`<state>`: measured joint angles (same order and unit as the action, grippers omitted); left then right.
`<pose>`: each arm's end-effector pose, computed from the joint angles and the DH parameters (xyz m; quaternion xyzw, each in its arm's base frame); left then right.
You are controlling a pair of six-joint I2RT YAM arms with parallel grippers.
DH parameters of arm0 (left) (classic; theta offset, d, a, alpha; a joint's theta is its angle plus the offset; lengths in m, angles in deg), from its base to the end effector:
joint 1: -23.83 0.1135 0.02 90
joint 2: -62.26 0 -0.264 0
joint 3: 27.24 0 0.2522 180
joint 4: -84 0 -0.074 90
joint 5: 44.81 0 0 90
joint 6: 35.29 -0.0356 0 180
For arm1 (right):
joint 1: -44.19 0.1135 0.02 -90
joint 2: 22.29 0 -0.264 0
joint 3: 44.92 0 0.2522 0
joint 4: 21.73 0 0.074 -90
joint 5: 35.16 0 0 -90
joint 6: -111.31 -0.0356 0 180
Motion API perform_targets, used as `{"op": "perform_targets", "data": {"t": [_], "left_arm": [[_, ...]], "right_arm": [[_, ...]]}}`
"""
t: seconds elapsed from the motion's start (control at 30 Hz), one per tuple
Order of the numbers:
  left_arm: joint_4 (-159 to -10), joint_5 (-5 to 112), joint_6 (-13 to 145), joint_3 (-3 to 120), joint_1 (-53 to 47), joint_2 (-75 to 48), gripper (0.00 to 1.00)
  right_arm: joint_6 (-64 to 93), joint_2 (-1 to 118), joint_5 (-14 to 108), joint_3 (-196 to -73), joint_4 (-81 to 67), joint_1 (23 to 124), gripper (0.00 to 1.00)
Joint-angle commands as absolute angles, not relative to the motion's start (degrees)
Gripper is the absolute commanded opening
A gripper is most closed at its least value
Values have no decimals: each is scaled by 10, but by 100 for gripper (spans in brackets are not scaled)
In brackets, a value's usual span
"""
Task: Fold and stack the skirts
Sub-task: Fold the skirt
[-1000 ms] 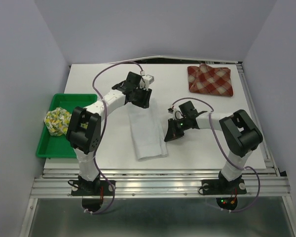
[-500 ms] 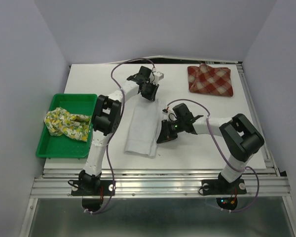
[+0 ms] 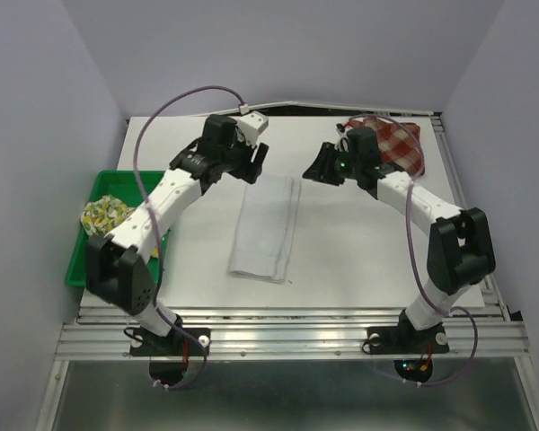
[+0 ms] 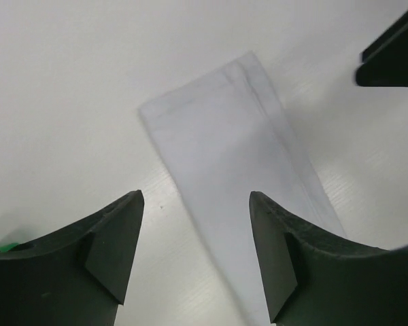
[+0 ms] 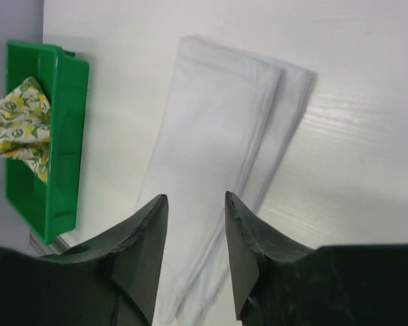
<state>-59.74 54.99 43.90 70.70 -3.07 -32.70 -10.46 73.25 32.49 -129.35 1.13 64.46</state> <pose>0.3414 -0.1800 0.3298 0.3217 0.8166 -0.1407 0.4581 0.3533 0.1449 0.2679 -0.0038 0.8708 0.3559 0.3390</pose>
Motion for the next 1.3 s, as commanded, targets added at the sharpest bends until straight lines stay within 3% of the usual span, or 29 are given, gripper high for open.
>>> {"op": "perform_targets", "data": {"t": [0.0,0.1,0.47,1.27], "left_arm": [[-618,502,501,605,-63,-206,75],[-616,460,536,529,-128,-176,74],[-621,433,580,395,-271,-135,66],[-619,476,590,405,-315,-251,55]], "right_arm": [[-107,839,377,-1407,58,652,41],[-110,897,378,-1466,88,652,36],[-91,973,436,-1518,68,685,37],[-89,1024,454,-1550,68,697,35]]}}
